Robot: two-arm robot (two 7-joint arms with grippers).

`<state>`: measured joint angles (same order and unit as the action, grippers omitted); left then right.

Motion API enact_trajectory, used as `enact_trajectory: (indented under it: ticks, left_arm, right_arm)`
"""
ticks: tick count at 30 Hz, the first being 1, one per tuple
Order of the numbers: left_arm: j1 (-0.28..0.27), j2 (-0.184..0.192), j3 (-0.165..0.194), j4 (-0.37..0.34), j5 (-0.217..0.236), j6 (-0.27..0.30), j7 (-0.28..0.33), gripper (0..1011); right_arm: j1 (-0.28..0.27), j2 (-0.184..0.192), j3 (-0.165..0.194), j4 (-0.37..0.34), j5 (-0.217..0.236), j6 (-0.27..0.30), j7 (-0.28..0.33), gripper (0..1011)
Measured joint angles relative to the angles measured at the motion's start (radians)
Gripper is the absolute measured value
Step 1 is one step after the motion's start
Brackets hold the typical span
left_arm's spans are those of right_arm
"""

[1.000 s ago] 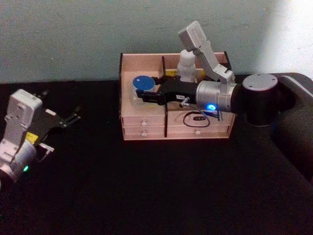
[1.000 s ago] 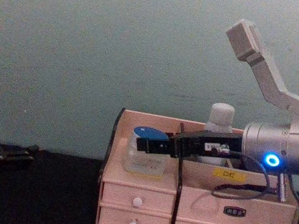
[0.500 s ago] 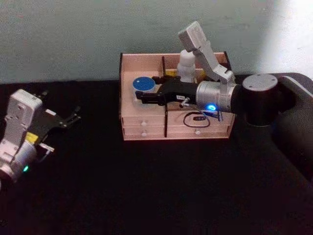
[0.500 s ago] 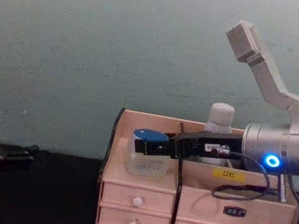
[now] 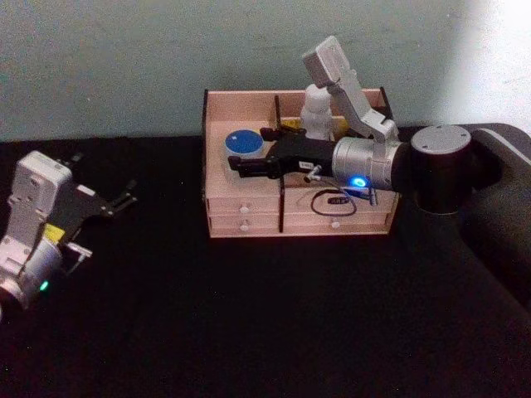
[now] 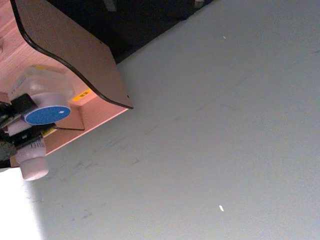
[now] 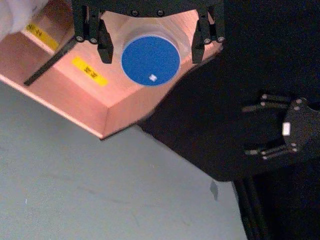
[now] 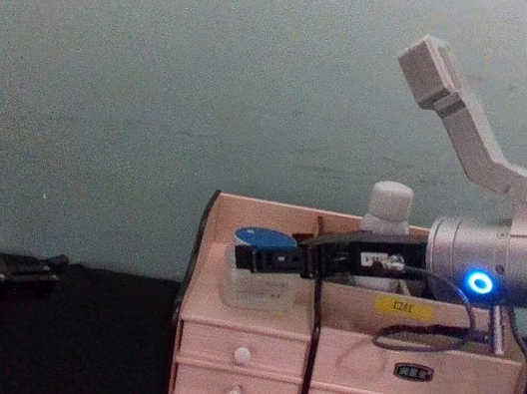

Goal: Pick up the facial cleanser and watermelon frost from the table and place them into the tiered storage box.

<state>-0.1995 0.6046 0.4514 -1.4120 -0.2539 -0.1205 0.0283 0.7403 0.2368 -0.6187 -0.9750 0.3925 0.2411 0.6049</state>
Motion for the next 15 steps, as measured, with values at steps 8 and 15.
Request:
enact_trajectory:
  ticks: [8, 15]
  left_arm:
    - [0.0, 0.0, 0.0, 0.0, 0.0, 0.0, 0.0, 1001]
    - [0.0, 0.0, 0.0, 0.0, 0.0, 0.0, 0.0, 1001]
  right_arm:
    - [-0.063, 0.054, 0.027, -0.146, 0.004, -0.002, -0.025, 1000]
    - [-0.142, 0.142, 0.062, -0.301, 0.049, 0.018, -0.012, 1000]
